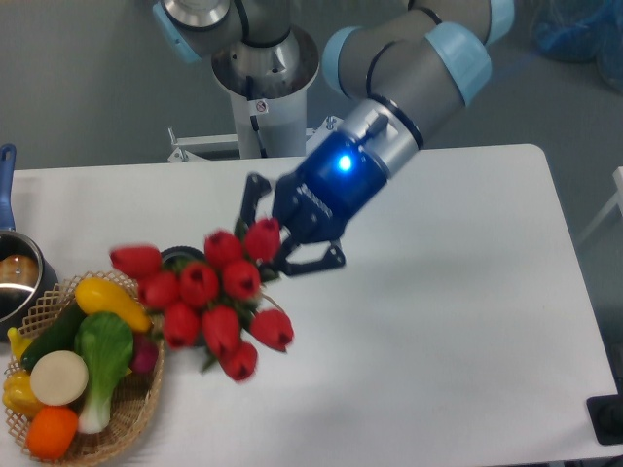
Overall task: Insert the flowers into the vase
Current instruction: 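Swing the tulips over the black vase and lower stems into it, then push the tulip stems down into the black vase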
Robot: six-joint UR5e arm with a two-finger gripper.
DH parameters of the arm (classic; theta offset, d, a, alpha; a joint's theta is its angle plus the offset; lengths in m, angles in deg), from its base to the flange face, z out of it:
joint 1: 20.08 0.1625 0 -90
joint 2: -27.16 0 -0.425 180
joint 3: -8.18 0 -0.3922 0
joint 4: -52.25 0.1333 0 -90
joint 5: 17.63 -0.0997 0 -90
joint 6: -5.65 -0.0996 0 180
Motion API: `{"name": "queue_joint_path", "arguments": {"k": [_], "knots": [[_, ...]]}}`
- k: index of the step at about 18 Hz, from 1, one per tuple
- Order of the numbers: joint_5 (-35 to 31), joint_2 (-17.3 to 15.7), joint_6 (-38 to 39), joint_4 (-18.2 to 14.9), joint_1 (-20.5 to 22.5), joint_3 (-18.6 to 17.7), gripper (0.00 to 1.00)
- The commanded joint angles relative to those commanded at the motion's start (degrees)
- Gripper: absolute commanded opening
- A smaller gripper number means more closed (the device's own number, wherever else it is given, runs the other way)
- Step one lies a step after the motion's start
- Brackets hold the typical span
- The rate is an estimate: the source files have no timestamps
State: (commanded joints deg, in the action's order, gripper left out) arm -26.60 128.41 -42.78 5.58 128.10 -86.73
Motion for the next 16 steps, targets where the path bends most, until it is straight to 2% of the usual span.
{"name": "queue_joint_path", "arguments": {"k": [5,10,13,16], "knots": [[4.93,-2.2,-4.3,0.0,-0.26,-6.07,0.0],[5.11,-2.11,-7.37,0.0,-1.32,-7.56,0.0],[5.11,-2.2,-12.12,0.0,-1.41,-10.46,0.0],[5.02,-2.82,-13.18,-0.09,-1.76,-11.96,0.0]]}}
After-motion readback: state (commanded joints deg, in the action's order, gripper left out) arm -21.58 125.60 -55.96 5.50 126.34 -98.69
